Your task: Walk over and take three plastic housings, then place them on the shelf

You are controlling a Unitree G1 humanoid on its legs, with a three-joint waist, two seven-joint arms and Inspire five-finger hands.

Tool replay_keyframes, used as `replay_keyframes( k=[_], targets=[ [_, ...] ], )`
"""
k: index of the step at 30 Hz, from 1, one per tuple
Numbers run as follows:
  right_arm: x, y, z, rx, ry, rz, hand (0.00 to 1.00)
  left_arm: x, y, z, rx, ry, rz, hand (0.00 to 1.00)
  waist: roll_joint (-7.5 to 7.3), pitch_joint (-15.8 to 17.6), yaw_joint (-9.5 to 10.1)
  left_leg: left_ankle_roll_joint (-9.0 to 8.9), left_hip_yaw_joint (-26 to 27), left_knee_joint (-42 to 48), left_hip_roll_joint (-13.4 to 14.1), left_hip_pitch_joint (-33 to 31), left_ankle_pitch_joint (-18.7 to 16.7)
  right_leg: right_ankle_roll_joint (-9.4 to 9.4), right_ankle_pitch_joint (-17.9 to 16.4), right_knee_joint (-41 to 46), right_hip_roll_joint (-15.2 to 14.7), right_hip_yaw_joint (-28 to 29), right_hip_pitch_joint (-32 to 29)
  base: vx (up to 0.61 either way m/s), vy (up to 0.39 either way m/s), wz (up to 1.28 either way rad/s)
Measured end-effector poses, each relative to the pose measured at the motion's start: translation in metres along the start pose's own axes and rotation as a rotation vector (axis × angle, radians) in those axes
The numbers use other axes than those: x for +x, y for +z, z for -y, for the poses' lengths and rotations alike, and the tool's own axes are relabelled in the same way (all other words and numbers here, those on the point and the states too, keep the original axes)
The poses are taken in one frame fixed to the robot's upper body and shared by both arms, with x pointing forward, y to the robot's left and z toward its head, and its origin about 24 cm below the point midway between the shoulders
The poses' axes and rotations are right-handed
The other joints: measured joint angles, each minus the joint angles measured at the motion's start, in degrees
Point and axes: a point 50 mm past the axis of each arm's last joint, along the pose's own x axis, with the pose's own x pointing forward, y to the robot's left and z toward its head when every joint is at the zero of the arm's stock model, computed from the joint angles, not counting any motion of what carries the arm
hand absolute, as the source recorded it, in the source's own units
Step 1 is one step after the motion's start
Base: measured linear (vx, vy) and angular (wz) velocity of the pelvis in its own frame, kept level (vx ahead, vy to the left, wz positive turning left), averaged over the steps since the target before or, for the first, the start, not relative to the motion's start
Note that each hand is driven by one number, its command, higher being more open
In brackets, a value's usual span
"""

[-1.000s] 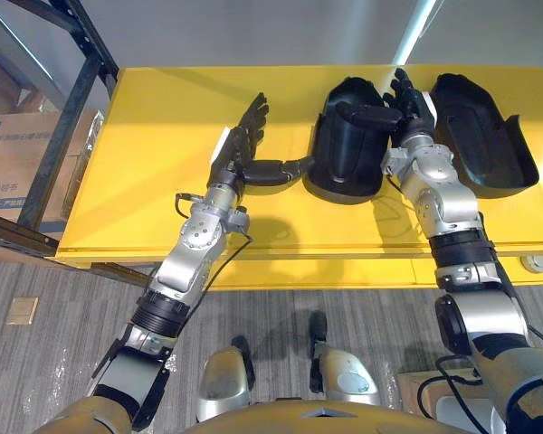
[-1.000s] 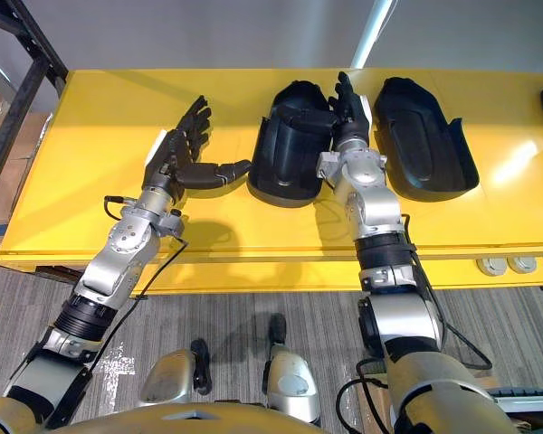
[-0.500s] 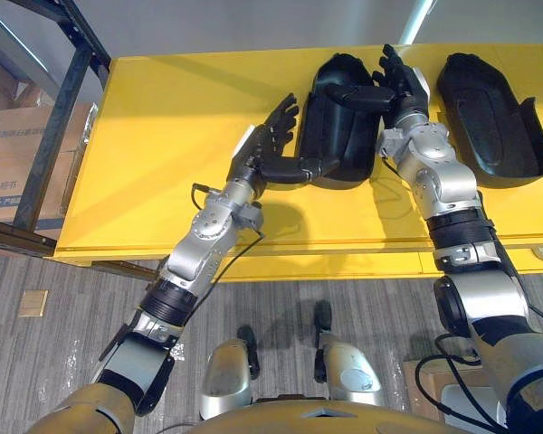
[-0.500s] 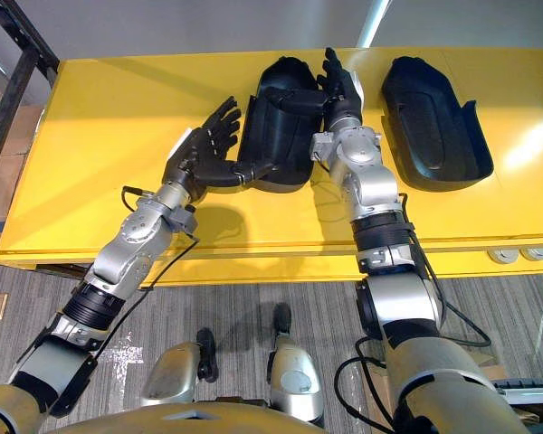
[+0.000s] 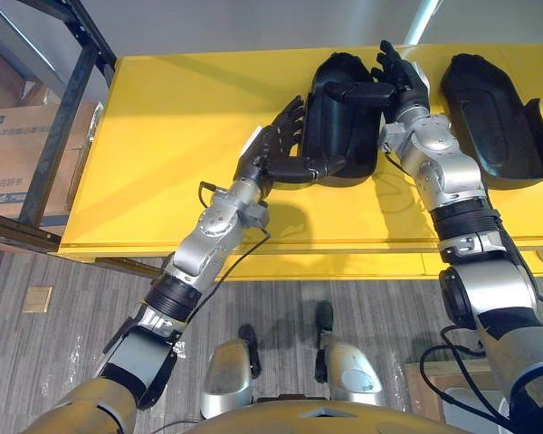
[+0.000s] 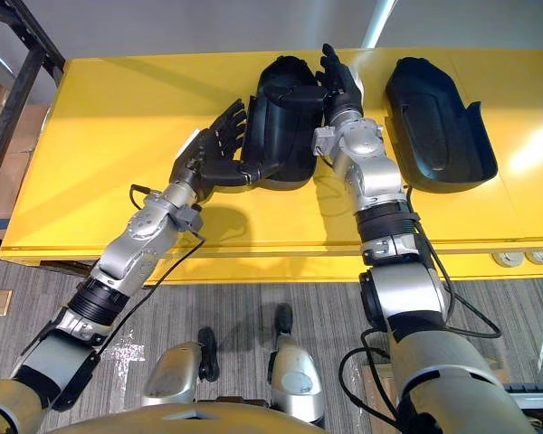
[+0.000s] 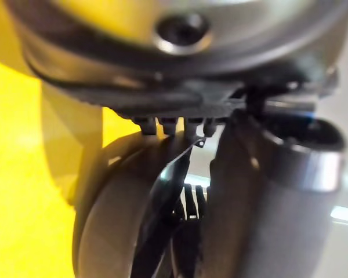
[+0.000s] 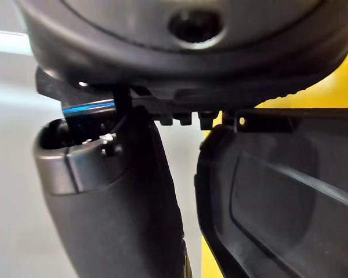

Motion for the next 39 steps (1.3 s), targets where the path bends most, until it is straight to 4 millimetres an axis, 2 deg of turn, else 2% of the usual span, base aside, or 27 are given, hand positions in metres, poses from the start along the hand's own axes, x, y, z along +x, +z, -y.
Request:
replay_keyframes(
  k=[7, 10, 13, 15, 17, 18, 19, 21, 23, 27, 28, 33, 36, 39],
  targets=[
    [0.002, 0.0, 0.003, -0.027, 0.01, -0.012, 1.0, 0.0, -0.002, 0.002, -0.005, -0.001, -0.007, 1.0, 0.19, -0.02, 0.17, -0.12, -0.29, -0.54, 0.0, 0.28, 0.57, -0.1, -0.07, 0.3, 0.01, -0.42, 0.15, -0.03, -0.008, 0.02],
    [0.003, 0.001, 0.003, -0.03, 0.003, 0.001, 1.0, 0.0, -0.004, 0.004, 0.055, 0.061, -0.004, 1.0, 0.19, -0.02, 0.38, -0.17, -0.25, -1.07, -0.04, 0.95, 0.84, -0.13, -0.09, 0.44, -0.02, -0.43, 0.58, -0.03, -0.003, -0.01],
    [-0.001, 0.011, 0.002, -0.043, -0.023, 0.069, 1.0, -0.006, -0.003, -0.001, 0.144, 0.167, 0.033, 1.0, 0.24, -0.05, 0.01, -0.34, -0.76, -1.3, -0.04, 1.18, 1.04, -0.29, -0.22, 0.42, 0.0, -1.02, 1.02, -0.03, -0.016, 0.08],
    [-0.014, 0.024, 0.003, -0.034, -0.036, 0.175, 1.0, -0.021, 0.006, -0.01, 0.152, 0.257, 0.096, 1.0, 0.27, -0.07, -0.44, -0.42, -1.1, -1.39, -0.01, 1.14, 1.09, -0.42, -0.35, 0.38, 0.06, -1.39, 1.12, -0.01, -0.018, 0.09],
    [-0.045, 0.034, 0.014, -0.082, -0.09, 0.335, 1.0, -0.048, 0.026, -0.022, 0.151, 0.351, 0.221, 1.0, 0.35, -0.13, -0.57, -0.45, -1.5, -1.72, 0.0, 1.54, 1.09, -0.46, -0.42, 0.17, 0.11, -2.07, 1.66, 0.02, -0.009, 0.09],
    [-0.052, 0.033, 0.018, -0.115, -0.114, 0.363, 1.0, -0.054, 0.031, -0.025, 0.148, 0.369, 0.253, 1.0, 0.33, -0.14, -0.53, -0.45, -1.55, -1.98, -0.05, 2.04, 1.09, -0.46, -0.42, -0.07, 0.11, -2.26, 2.19, 0.03, 0.003, 0.11],
    [-0.07, 0.029, 0.027, -0.173, -0.174, 0.406, 1.0, -0.069, 0.043, -0.03, 0.143, 0.415, 0.328, 1.0, 0.35, -0.42, -0.56, -0.52, -1.8, -2.5, -0.27, 3.21, 1.03, -0.34, -0.51, -0.72, 0.02, -2.73, 3.64, 0.02, 0.009, 0.07],
    [-0.085, 0.023, 0.035, -0.206, -0.218, 0.426, 1.0, -0.082, 0.052, -0.033, 0.135, 0.44, 0.398, 1.0, 0.34, -1.75, -0.55, -0.59, -1.71, -3.46, -0.6, 3.93, 0.98, 0.04, -1.01, -0.74, -0.26, -2.81, 3.98, 0.01, 0.014, 0.05],
    [-0.105, 0.014, 0.047, -0.243, -0.271, 0.432, 1.0, -0.094, 0.061, -0.028, 0.163, 0.447, 0.47, 1.0, 0.36, -5.43, -0.71, -0.71, -1.37, -4.89, -0.92, 4.2, 0.88, 0.34, -1.64, -0.79, -0.57, -3.14, 3.89, 0.03, 0.02, 0.05],
    [-0.12, 0.006, 0.058, -0.245, -0.302, 0.439, 1.0, -0.109, 0.071, -0.022, 0.171, 0.468, 0.595, 1.0, -0.22, -9.29, -1.15, -0.42, -0.13, -6.5, -0.86, 5.85, 1.19, 0.58, -2.01, -0.81, -0.45, -2.49, 4.01, 0.04, 0.014, -0.11],
    [-0.169, -0.052, 0.06, -0.129, -0.403, 0.319, 1.0, -0.142, 0.059, -0.033, 0.235, 0.663, 0.592, 1.0, -3.03, -15.64, -2.34, -0.56, 1.13, -12.45, -1.81, 9.08, 4.26, 0.59, -2.25, -0.87, -0.81, -3.62, 4.1, 0.0, 0.0, 0.0],
    [-0.17, -0.053, 0.06, -0.13, -0.404, 0.316, 1.0, -0.142, 0.058, -0.033, 0.235, 0.663, 0.59, 1.0, -3.05, -15.65, -2.29, -0.54, 1.02, -12.16, -1.8, 9.0, 4.27, 0.44, -2.12, -0.86, -0.81, -3.67, 4.12, 0.0, 0.0, 0.01],
    [-0.18, -0.064, 0.059, -0.13, -0.379, 0.285, 1.0, -0.149, 0.051, -0.033, 0.237, 0.649, 0.555, 1.0, -3.08, -15.63, -2.17, -0.46, 0.64, -11.16, -1.79, 8.74, 4.25, 0.59, -1.92, -0.84, -0.85, -3.82, 4.23, -0.01, 0.003, 0.03],
    [-0.192, -0.082, 0.052, -0.063, -0.295, 0.212, 1.0, -0.159, 0.033, -0.037, 0.197, 0.634, 0.459, 1.0, -3.32, -15.42, -1.79, -0.24, 1.21, -11.03, -1.9, 8.74, 4.04, 0.86, -1.89, -0.86, -0.9, -3.16, 3.95, -0.05, 0.017, -0.11]
  ],
)
